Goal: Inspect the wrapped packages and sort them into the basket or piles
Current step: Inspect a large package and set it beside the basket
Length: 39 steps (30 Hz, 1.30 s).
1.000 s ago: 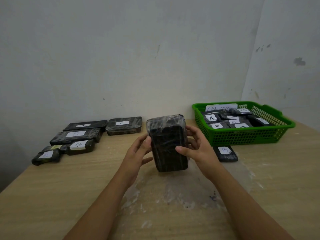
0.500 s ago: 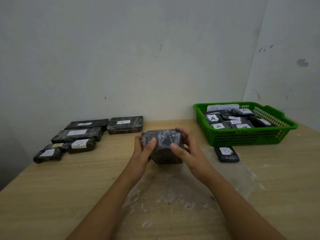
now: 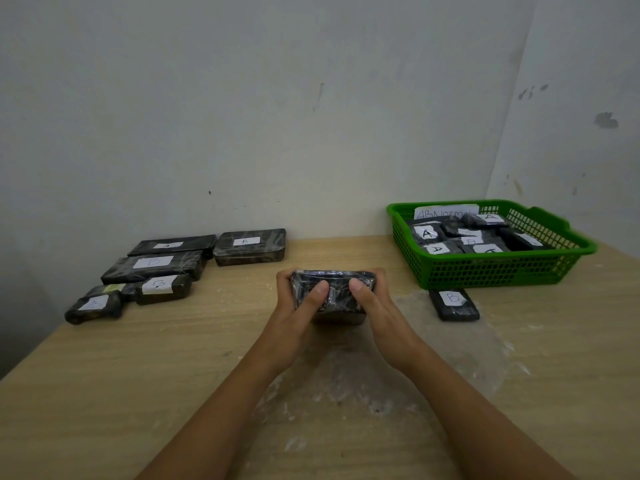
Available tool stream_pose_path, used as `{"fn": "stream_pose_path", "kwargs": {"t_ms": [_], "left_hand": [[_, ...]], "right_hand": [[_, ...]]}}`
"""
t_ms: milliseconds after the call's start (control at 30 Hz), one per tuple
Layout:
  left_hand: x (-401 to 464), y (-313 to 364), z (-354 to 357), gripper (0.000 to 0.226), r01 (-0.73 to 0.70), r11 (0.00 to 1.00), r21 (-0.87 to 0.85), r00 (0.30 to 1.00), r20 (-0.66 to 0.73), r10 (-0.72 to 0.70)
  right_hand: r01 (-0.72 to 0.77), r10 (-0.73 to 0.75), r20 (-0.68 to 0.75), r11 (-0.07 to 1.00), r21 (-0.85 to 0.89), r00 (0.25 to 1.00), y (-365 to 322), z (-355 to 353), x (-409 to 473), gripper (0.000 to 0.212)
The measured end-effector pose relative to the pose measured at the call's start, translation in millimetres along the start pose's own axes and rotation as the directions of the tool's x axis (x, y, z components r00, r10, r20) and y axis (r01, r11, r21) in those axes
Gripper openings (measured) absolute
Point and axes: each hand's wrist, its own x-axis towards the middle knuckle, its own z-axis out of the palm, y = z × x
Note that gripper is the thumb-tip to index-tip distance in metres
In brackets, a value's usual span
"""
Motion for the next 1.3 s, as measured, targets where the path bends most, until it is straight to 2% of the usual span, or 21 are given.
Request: {"fn": "stream_pose_path", "kwargs": {"t_ms": [300, 433, 533, 733, 1000, 1133, 1233, 1300], "left_hand": [[3.2, -9.0, -5.1, 0.036, -0.002, 0.999, -0.033, 0.999, 0.036, 0.003], [1.0, -5.5, -4.0, 0.041, -0.002, 1.0, -0.018, 0.999, 0.033, 0.002], [-1.2, 0.5, -2.0, 0.045, -0.016, 1.0, 0.007, 0.999, 0.032, 0.016], [-2.6, -1.4, -1.3, 0.038, -0.036, 0.999, -0.016, 0.998, 0.044, 0.036], [1.4, -8.5, -6.9, 0.031, -0.062, 0.997, -0.048, 0.996, 0.067, 0.065], [2.3, -10.2, -8.7, 0.032, -0.079, 0.995, -0.055, 0.994, 0.065, 0.082], [2.5, -12.3, -9.7, 0.031, -0.06, 0.997, -0.05, 0.993, 0.096, 0.064], [4.0, -15.1, -11.0, 0.033, -0.062, 0.997, -0.053, 0.992, 0.104, 0.067]], "right_hand": [[0.019, -0.019, -0.003, 0.996, -0.084, 1.0, -1.5, -2.9, 0.2, 0.045], [0.002, -0.004, -0.018, 0.996, -0.092, 1.0, -1.6, -2.0, -1.9, 0.056], [0.001, -0.004, -0.038, 0.997, -0.078, 0.999, -2.8, 1.1, -2.3, 0.054], [0.024, -0.026, -0.075, 0.999, -0.03, 0.997, 0.6, 3.6, -2.1, 0.049], [0.043, -0.051, -0.073, 0.993, -0.11, 0.996, 0.1, 5.1, -3.5, 0.051], [0.041, -0.049, -0.065, 0.992, -0.115, 0.997, 3.5, 4.7, -3.2, 0.038], [0.042, -0.051, -0.07, 0.991, -0.129, 0.996, 5.4, 4.5, -3.8, 0.043], [0.034, -0.043, -0.072, 0.992, -0.119, 0.996, 5.6, 4.4, -3.8, 0.037]]}}
